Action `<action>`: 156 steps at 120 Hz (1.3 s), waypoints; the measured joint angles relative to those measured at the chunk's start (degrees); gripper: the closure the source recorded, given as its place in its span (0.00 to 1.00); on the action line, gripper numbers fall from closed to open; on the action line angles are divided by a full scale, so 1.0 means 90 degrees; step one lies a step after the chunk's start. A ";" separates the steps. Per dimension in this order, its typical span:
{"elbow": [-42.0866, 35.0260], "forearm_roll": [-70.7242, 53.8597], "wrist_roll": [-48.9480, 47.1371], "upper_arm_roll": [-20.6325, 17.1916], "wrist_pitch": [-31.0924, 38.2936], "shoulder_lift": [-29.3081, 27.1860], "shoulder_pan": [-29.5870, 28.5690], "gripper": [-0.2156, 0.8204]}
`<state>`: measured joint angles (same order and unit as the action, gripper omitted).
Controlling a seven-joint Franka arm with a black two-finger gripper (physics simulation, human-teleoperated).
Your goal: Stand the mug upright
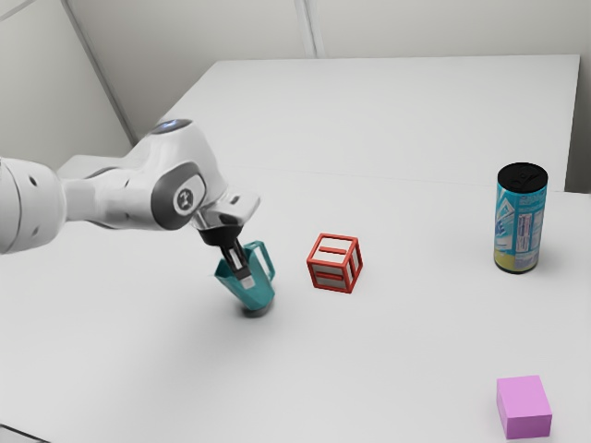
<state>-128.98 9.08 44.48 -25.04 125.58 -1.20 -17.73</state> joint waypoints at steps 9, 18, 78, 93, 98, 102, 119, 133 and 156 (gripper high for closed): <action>-0.0005 -0.0226 -0.0329 -0.0086 0.0105 0.0028 0.0100 0.97; -0.0012 -0.0426 -0.0632 -0.0128 0.0192 0.0086 0.0214 0.97; -0.0127 -0.0966 -0.2047 -0.0177 0.0480 0.0171 0.1026 0.87; -0.0143 -0.0962 -0.2240 -0.0178 0.0488 0.0198 0.1168 0.75; -0.0149 -0.0962 -0.2295 -0.0177 0.0489 0.0196 0.1186 0.71; -0.0151 -0.0961 -0.2337 -0.0180 0.0491 0.0189 0.1186 0.68; -0.0150 -0.0960 -0.2489 -0.0183 0.0494 0.0128 0.1118 0.55; -0.0105 -0.0960 -0.2585 -0.0235 0.0450 -0.0204 0.0823 0.47; 0.0170 -0.0954 -0.2712 -0.0363 0.0073 -0.0802 -0.0243 0.38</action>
<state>-127.45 0.49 20.08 -28.31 126.24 -8.42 -19.91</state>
